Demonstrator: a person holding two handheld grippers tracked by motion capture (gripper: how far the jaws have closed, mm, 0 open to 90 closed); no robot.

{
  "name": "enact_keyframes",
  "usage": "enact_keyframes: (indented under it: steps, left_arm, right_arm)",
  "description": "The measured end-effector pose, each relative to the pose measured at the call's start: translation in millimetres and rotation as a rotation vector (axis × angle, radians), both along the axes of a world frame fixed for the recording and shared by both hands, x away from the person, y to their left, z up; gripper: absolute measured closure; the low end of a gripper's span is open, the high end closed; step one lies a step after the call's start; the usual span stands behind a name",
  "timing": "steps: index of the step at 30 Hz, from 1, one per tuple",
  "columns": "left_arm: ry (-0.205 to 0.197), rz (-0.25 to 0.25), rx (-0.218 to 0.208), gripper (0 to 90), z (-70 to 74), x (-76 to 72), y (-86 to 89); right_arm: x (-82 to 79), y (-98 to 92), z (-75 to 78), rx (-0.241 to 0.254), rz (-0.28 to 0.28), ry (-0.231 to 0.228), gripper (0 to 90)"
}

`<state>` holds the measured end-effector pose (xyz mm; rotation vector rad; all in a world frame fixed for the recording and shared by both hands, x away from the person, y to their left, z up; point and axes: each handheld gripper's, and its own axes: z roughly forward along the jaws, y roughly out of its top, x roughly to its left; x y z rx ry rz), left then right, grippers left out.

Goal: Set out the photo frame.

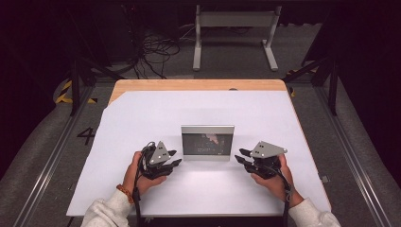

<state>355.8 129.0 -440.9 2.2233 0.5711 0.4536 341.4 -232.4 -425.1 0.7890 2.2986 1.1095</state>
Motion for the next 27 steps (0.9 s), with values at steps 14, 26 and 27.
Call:
enact_keyframes:
  steps: [14,26,27]
  left_arm:
    - [0.010,0.008,0.002,51.6,-3.2,-9.7,11.7]
    - [-0.005,0.018,0.026,37.1,-7.1,-17.7,19.5]
    - [-0.005,0.018,0.026,35.1,-7.1,-17.7,19.5]
  right_arm:
    - [-8.3,-5.8,-5.3,-0.043,0.011,-0.001,55.2]
    - [-14.7,-12.3,-9.4,-0.069,0.008,-0.002,40.8]
    - [-14.7,-12.3,-9.4,-0.069,0.008,-0.002,40.8]
